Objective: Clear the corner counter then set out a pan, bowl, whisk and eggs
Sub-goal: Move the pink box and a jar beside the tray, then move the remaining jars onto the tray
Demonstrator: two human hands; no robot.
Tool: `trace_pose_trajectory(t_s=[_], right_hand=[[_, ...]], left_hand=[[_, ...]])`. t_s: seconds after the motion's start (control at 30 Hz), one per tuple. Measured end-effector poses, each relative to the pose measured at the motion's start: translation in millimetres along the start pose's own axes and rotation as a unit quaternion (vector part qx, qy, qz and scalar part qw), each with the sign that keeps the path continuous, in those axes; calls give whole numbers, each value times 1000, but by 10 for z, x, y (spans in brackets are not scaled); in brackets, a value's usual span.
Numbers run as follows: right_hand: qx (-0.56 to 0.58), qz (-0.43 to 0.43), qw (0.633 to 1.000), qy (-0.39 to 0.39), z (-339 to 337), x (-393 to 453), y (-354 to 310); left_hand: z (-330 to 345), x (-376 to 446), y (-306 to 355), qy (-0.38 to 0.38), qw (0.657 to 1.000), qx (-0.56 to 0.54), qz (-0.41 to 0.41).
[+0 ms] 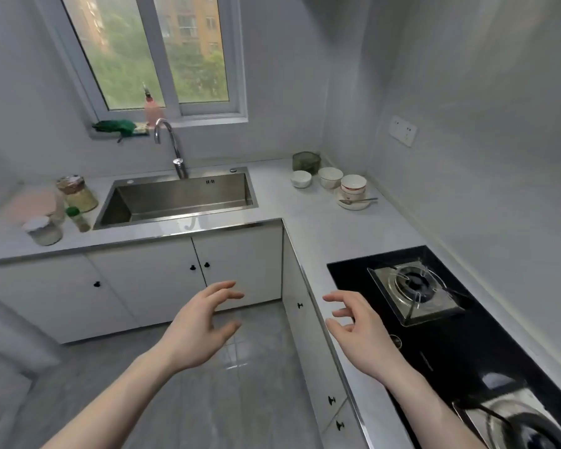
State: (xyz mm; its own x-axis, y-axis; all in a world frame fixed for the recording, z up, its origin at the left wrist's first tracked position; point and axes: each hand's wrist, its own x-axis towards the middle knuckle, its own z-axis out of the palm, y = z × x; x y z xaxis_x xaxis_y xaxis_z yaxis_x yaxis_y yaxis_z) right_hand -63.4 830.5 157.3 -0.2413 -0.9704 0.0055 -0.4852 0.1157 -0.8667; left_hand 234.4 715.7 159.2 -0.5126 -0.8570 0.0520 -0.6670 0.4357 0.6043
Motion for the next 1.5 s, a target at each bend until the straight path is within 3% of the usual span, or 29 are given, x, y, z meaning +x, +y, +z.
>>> trace_pose_trajectory(t_s=[0.53,0.8,0.93,1.3,1.5], right_hand=[[21,-63,990,-121,534,2409,-314],[6,-94,973,-212,1080,3267,-606],[-2,-101,963,-251,1488,3673,-802],[-1,-116,947,-301,3084,4493,-1603],[0,-111,948,-299,3955,4826,-1968]], left_hand=[[-691,1301,-740,105,989,-1,-108],[-947,1409,-1248,155,969,-14,-193],[-1211,1384,-1666,178,951,-10,-251],[-2275,1416,-3254,213,929,17,-303],[-2841,1500,-4161,185,927,25,-325]])
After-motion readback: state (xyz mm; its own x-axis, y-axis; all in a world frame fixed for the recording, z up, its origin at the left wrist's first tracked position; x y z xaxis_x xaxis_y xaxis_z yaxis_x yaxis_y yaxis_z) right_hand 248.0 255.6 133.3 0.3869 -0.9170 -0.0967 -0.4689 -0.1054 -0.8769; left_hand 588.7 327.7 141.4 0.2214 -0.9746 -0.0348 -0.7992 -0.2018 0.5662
